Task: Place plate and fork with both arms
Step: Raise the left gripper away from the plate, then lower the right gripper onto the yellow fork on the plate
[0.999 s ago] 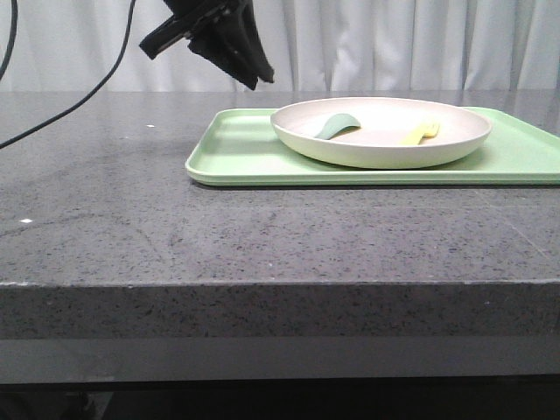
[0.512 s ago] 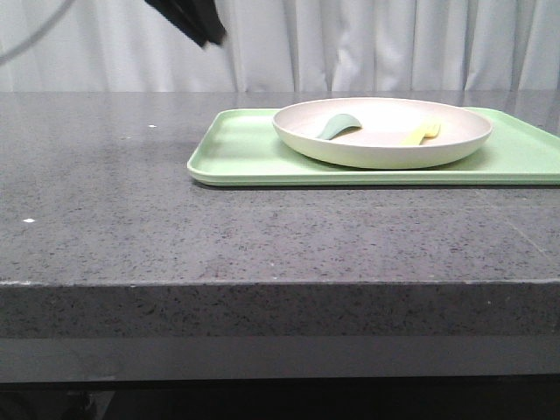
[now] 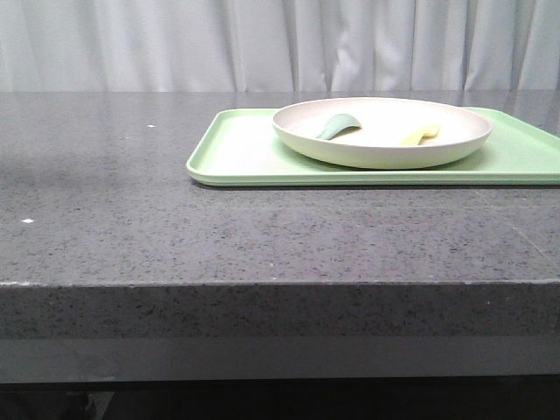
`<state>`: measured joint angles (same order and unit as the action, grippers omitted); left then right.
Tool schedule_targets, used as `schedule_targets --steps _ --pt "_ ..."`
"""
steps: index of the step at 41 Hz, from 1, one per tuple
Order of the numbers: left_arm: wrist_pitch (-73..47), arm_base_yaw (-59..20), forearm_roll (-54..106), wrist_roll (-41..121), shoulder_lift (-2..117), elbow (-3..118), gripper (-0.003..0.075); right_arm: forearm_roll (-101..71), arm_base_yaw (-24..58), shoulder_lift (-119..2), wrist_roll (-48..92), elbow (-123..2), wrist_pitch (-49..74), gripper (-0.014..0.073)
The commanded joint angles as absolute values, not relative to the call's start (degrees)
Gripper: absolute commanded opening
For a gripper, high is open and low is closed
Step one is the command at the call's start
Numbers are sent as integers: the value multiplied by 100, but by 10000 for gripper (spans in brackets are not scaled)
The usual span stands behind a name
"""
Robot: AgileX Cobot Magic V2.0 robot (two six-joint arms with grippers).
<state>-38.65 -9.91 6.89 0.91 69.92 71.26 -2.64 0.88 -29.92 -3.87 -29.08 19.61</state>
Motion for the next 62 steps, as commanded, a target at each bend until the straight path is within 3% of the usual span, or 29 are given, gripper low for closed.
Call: schedule_targets --steps 1,7,30,37,49,62 --pt "-2484 -824 601 41 5852 6291 -18 -204 84 -3034 -354 -3113 1567 655" --pt "-1718 -714 476 41 4515 5078 -18 -204 84 -3034 -354 -3113 1567 655" --pt "-1893 -710 432 63 1441 3000 -18 -462 84 -3286 -354 -3305 1704 654" --pt "-1957 -710 432 63 1234 2703 -18 -992 280 -4323 -354 -4263 2355 654" --pt "-1943 -710 432 63 1234 2646 -18 -1356 1606 -6760 -516 -6203 3422 651" --pt "-1943 -710 432 63 1234 2646 -18 -886 1622 -9015 -1290 -8099 4385 554"
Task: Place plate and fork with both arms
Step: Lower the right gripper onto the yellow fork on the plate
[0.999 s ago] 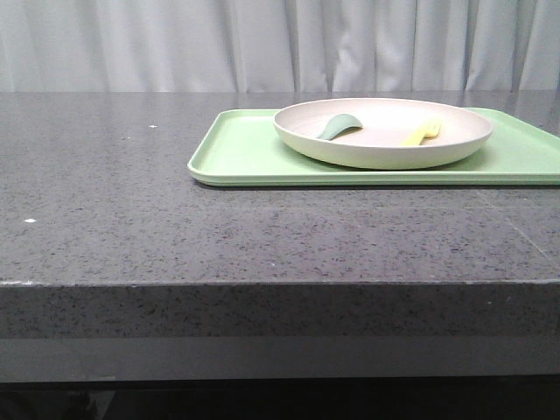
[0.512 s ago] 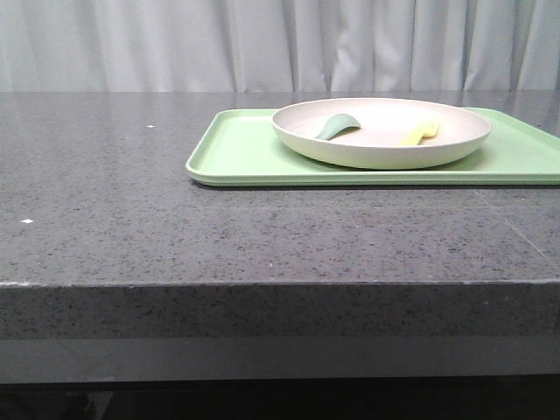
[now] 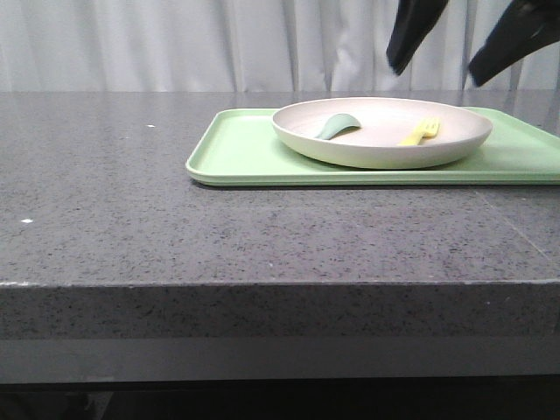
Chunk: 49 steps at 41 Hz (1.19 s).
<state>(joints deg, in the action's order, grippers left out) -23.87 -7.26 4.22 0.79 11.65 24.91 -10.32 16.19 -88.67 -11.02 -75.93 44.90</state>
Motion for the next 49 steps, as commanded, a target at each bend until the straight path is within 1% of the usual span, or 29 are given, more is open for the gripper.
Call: schedule_targets --steps 1,7,12,17,35,37,40,46,49 --pt "-1943 -710 432 63 1234 2646 -18 -827 1622 -9154 -1379 -8197 4407 549" --pt "-1943 -710 432 63 1234 2646 -18 -529 1610 -9755 -1786 -8814 4694 549" --pt "-1943 -710 432 63 1234 2646 -18 -223 1610 -10120 -2159 -9139 4937 549" --pt "-1943 -710 432 63 1234 2646 -18 -223 1610 -10378 -2277 -9322 4916 549" --pt "-1943 -710 432 63 1234 2646 -18 -223 1610 -10747 -2372 -9499 5081 549" --pt "-1943 -710 432 63 1234 2646 -18 -223 1610 -10747 -2372 -9499 5103 538" --pt "-1943 -710 432 63 1234 2646 -18 -223 1610 -10735 -2372 -9499 5108 469" --pt "-1943 -710 432 63 1234 2646 -18 -223 1610 -10735 -2372 -9499 5126 236" --pt "-1943 -710 432 63 1234 2646 -18 -223 1610 -10735 -2372 -9499 5126 139"
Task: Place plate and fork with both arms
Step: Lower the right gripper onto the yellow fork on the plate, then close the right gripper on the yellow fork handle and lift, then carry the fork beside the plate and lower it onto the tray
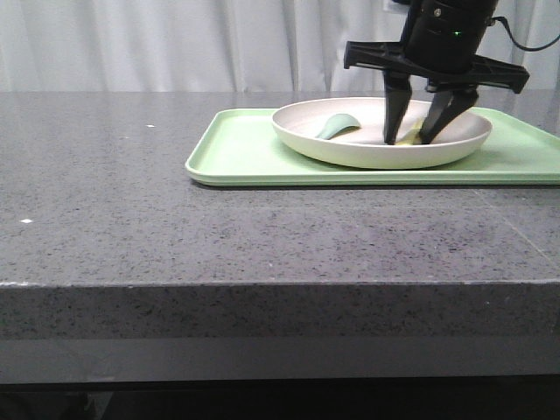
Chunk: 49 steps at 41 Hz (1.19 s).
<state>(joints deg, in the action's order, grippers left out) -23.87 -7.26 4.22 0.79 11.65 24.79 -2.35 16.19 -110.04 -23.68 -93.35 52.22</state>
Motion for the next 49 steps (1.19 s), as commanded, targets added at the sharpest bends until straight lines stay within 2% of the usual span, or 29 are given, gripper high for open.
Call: schedule_targets --steps 1,6,22,37,49 --pt "-1943 -710 432 63 1234 2646 -18 -223 1610 -10735 -2372 -9499 5126 116" --pt "-1943 -710 432 63 1234 2646 -18 -223 1610 -10735 -2372 -9499 5115 27" --pt "-1943 -710 432 63 1234 2646 -18 -223 1610 -10718 -2372 -9499 5103 -65" --pt "-1943 -710 432 63 1234 2646 -18 -223 1539 -10372 -2214 -9770 5250 -67" --pt "-1943 -710 432 63 1234 2646 -18 -223 1044 -9969 -1637 -9997 5579 -67"
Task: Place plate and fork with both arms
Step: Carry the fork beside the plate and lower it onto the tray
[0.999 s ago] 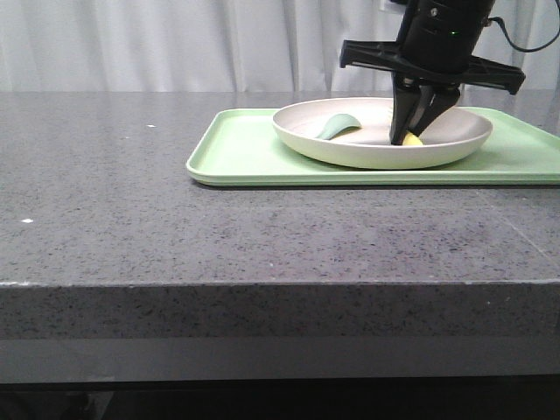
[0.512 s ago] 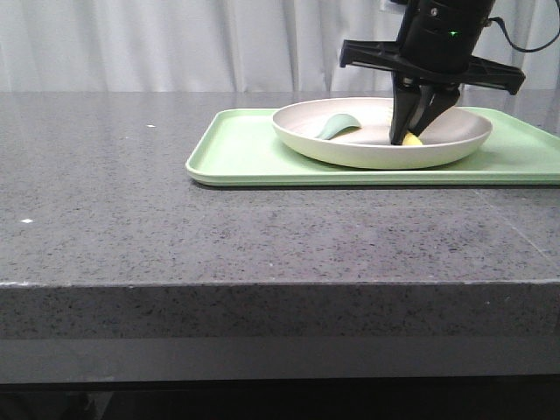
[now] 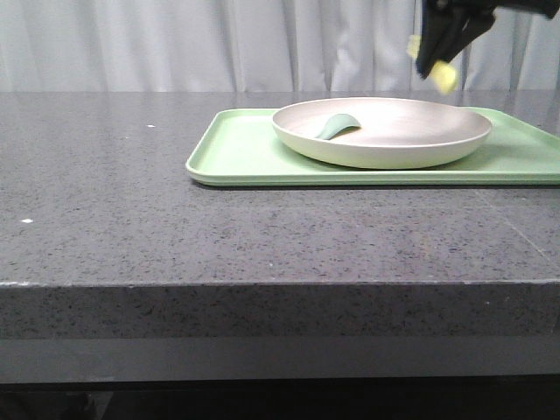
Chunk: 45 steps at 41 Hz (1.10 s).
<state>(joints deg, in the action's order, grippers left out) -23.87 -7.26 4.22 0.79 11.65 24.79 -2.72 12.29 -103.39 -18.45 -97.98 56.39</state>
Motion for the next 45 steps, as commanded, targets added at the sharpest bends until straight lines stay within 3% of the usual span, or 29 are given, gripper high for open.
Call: schedule_targets --steps 1,22,45 --pt "-1943 -710 432 63 1234 2646 -18 -223 1013 -9956 -1598 -9997 5620 -67" --pt "-1943 -710 432 63 1234 2646 -18 -223 143 -9988 -777 -9997 5958 -67" --pt "-1943 -710 432 63 1234 2646 -18 -223 80 -10964 -465 -9997 5890 -64"
